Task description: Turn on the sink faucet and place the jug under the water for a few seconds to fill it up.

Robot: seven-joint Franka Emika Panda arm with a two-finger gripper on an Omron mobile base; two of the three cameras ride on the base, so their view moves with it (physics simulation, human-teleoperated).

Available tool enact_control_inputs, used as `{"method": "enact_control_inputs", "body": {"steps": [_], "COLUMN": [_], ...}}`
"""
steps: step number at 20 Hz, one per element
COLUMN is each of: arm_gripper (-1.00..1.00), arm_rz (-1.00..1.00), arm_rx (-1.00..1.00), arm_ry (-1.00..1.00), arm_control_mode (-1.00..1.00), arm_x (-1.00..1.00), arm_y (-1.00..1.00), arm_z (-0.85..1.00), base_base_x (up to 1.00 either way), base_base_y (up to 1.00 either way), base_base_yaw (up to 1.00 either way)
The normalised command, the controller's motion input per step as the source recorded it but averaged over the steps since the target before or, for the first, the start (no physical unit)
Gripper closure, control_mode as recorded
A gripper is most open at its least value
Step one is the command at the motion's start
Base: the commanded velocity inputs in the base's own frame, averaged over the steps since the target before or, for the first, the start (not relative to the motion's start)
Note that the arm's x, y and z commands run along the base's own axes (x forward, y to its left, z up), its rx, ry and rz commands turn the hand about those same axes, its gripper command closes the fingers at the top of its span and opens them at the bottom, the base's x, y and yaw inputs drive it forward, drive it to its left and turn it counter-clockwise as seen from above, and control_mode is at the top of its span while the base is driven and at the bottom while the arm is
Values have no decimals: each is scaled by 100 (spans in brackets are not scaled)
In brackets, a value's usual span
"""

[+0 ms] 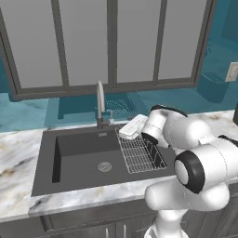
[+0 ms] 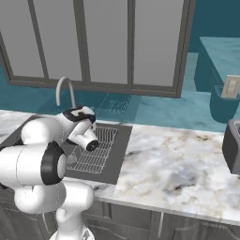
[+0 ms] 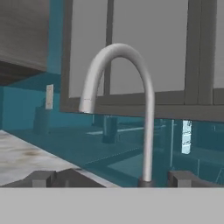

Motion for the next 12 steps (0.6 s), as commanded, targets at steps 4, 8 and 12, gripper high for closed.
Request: {"method": "enact_control_inputs", "body": {"steps": [4,8,12], "arm_gripper": [-100,-100,-100], "arm_rz": [0,0,0], "arm_rx": [1,0,0], "arm_ry": [0,0,0], "arm_control_mode": [-100,-100,-100], "arm_x": [42,45,43], "arm_y": [0,0,3], "arm_z": [0,0,0], "base_base_x": [0,0,0], "base_base_y": [0,0,0], "base_base_yaw": [0,0,0]}}
